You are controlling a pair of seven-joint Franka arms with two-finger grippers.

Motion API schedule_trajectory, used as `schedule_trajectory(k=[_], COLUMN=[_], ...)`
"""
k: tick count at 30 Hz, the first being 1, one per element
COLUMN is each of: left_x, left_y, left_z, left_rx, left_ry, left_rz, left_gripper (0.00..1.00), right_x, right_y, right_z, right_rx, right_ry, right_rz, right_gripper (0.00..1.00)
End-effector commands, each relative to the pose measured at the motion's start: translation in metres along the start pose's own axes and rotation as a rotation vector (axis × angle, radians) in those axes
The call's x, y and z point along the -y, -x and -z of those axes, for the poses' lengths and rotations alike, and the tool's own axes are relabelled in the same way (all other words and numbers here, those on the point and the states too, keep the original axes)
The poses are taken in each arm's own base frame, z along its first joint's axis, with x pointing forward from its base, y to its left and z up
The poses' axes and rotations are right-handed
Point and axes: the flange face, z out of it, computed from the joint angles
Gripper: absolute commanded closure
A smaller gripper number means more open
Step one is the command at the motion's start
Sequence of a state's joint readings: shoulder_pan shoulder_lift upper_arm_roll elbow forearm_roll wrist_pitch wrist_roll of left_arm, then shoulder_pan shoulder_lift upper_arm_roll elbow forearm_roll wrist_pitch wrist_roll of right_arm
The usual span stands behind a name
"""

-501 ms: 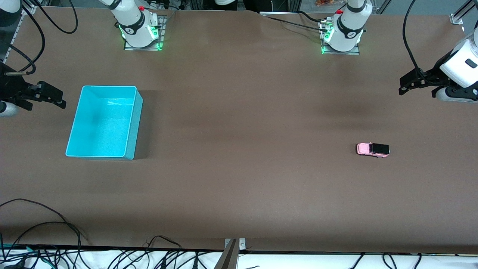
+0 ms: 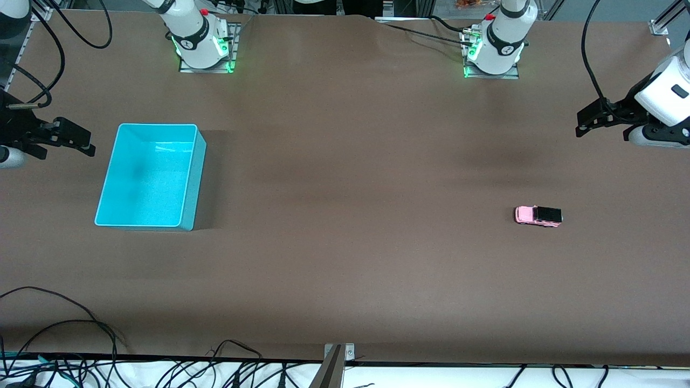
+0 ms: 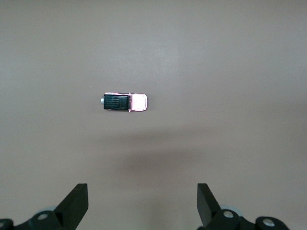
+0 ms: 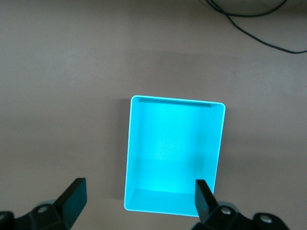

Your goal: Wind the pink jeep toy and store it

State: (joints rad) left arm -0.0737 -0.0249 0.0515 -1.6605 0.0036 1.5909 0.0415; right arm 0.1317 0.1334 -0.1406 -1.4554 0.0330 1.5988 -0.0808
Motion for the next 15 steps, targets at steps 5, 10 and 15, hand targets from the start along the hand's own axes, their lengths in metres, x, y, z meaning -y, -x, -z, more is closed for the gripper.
schedule_trajectory(k=[5, 10, 15], left_x=[0.0, -0.002, -0.001], left_y=[0.001, 0.002, 0.003], left_z=[-0.011, -0.009, -0.007], left_rx=[0.033, 0.033, 0.03], left_ry=[0.011, 0.01, 0.01], left_rz=[-0.013, -0.022, -0.016], left_gripper=[0.0, 0.0, 0.0], right_x=[-0.004, -0.004, -0.004], right_y=[0.004, 0.004, 0.004], right_z=[0.002, 0.002, 0.002], right_rx=[0.005, 0.005, 0.005], right_ry=[0.01, 0.01, 0.01], right_rz=[0.008, 0.008, 0.008], right_gripper=[0.0, 0.0, 0.0])
